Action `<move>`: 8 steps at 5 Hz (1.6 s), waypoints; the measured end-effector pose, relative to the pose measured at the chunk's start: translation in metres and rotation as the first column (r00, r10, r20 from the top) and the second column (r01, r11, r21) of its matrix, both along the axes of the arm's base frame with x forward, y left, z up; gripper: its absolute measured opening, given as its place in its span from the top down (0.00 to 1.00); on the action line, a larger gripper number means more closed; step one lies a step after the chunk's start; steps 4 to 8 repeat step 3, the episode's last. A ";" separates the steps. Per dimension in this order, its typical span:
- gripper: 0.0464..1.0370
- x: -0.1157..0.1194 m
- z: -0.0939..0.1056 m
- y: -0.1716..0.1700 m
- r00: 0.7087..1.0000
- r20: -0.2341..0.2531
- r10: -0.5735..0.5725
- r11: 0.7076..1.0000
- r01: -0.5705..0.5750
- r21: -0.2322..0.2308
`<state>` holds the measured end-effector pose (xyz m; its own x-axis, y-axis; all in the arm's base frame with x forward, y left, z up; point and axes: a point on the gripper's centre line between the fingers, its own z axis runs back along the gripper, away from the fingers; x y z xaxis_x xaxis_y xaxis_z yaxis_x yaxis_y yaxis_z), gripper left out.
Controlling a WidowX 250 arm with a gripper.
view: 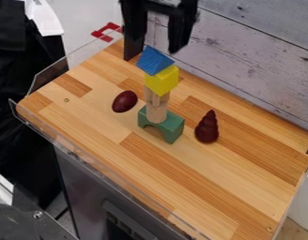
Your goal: Pu the blue triangle on top of the yellow cube
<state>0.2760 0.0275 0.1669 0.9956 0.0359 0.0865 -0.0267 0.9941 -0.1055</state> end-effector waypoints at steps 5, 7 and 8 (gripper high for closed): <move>0.04 -0.040 0.011 0.068 0.981 -0.016 0.194 0.981 -0.194 0.002; 0.04 -0.040 0.011 0.068 0.981 -0.016 0.194 0.981 -0.194 0.002; 0.04 -0.040 0.011 0.068 0.981 -0.016 0.194 0.981 -0.194 0.002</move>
